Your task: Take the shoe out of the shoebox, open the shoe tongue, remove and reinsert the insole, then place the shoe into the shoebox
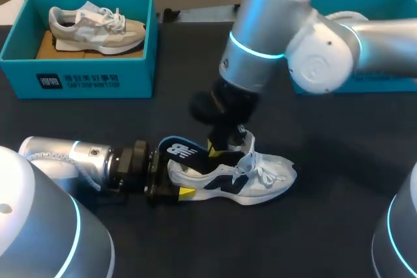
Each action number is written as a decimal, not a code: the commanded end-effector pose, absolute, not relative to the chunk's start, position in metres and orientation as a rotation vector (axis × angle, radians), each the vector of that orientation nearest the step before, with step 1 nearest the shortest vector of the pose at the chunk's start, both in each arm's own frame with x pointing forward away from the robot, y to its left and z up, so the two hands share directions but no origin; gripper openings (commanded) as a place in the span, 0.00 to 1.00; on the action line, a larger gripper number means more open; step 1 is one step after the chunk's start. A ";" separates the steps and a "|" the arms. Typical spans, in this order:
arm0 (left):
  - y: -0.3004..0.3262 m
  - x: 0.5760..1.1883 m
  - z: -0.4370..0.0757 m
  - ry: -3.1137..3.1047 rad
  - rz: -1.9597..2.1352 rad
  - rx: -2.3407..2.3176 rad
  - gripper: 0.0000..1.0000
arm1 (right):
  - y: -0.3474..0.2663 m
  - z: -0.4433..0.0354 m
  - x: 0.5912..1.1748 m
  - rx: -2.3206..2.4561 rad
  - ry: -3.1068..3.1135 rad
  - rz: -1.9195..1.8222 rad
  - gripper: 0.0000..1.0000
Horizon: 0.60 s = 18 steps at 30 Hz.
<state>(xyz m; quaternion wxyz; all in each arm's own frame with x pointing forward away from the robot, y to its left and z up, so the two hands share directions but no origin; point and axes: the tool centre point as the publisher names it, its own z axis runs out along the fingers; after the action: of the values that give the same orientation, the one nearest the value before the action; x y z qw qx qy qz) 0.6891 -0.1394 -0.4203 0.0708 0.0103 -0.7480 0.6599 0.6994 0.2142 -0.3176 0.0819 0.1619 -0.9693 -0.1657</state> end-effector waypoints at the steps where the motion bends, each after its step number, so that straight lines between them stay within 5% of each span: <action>1: -0.140 0.689 -0.421 -2.250 1.985 0.031 0.00 | 0.227 -0.318 0.703 0.535 -2.807 -0.400 0.00; 18: -0.140 0.689 -0.421 -2.250 1.985 0.031 0.00 | 0.230 -0.324 0.697 0.535 -2.650 -0.428 0.00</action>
<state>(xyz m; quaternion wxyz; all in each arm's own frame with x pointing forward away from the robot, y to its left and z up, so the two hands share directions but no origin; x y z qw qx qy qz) 0.6890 -0.1395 -0.4203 0.0708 0.0101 -0.7480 0.6598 0.6940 0.2289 -0.3202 0.1892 0.1902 -0.9512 -0.1523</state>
